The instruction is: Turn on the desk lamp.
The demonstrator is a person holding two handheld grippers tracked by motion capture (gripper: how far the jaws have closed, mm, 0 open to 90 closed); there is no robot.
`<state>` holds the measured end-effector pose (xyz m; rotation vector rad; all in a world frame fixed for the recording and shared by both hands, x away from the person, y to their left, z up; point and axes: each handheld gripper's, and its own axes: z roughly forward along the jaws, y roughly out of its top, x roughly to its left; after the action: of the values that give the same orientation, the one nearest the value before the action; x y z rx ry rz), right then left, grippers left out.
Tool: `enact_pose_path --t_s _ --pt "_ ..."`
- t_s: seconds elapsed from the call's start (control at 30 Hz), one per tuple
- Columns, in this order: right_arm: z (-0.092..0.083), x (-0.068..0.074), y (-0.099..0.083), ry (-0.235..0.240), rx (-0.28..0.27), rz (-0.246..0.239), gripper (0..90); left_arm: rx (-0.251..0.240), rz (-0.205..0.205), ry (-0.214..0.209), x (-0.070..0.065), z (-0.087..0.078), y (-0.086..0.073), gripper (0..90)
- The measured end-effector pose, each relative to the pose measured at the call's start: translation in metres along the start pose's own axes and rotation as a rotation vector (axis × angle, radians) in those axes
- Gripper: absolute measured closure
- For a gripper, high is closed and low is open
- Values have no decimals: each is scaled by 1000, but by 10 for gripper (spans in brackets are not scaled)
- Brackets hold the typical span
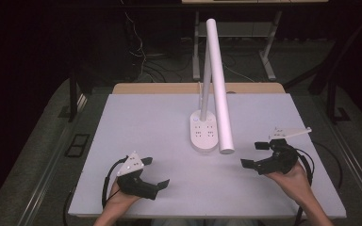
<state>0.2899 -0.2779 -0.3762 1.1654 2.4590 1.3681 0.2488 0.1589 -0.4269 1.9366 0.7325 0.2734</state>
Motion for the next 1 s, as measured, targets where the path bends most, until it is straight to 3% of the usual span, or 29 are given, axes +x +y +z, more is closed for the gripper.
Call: enact_pose_path --t_s 0.37,1.0 --pt "6 -9 18 4 9 0 22 0 -1 0 0 0 0 0" --pt "35 -23 45 13 46 4 22 -7 -7 0 0 -1 0 0"
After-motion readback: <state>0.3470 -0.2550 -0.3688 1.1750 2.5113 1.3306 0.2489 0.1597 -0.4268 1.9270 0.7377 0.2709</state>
